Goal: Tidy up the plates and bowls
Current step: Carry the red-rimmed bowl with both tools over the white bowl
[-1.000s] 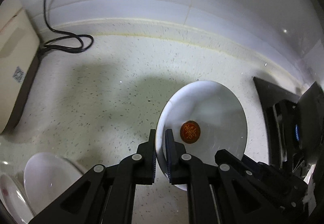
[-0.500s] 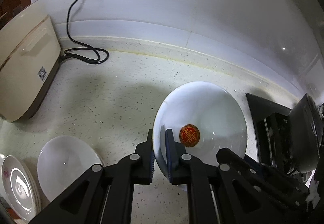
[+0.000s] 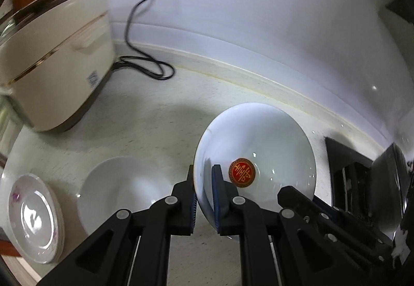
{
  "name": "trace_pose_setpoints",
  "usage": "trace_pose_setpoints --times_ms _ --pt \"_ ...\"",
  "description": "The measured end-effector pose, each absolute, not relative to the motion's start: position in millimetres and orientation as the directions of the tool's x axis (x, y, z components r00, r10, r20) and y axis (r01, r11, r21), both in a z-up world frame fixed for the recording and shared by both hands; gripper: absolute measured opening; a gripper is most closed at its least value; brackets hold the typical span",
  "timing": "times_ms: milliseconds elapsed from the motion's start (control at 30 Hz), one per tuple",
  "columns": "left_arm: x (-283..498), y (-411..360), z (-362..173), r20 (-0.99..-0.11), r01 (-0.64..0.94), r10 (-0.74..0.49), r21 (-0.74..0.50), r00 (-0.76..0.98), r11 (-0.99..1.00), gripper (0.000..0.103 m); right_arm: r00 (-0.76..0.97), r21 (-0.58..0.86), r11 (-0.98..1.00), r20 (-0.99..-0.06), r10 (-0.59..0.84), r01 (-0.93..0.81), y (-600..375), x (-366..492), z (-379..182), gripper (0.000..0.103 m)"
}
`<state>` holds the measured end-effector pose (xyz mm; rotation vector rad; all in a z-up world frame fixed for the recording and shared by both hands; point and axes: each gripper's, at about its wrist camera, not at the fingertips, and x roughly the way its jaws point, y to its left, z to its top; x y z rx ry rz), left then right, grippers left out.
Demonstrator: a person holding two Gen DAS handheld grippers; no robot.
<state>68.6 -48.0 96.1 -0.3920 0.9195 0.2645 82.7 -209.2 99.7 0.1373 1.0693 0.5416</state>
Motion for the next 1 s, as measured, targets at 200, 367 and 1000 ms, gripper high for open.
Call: trace_pose_setpoints --times_ms 200,367,1000 --pt "39 -22 101 -0.804 -0.449 0.078 -0.245 0.589 0.86 0.011 0.341 0.37 0.831 -0.783 0.52 -0.415 -184 69 109 0.02" --pt "18 3 94 -0.815 -0.505 0.082 -0.273 0.573 0.819 0.011 0.3 0.369 0.803 -0.788 0.537 -0.468 -156 55 109 0.02" --pt "-10 37 63 -0.866 -0.572 0.076 -0.259 0.495 0.779 0.016 0.222 0.34 0.781 -0.831 0.51 -0.524 -112 39 90 0.02"
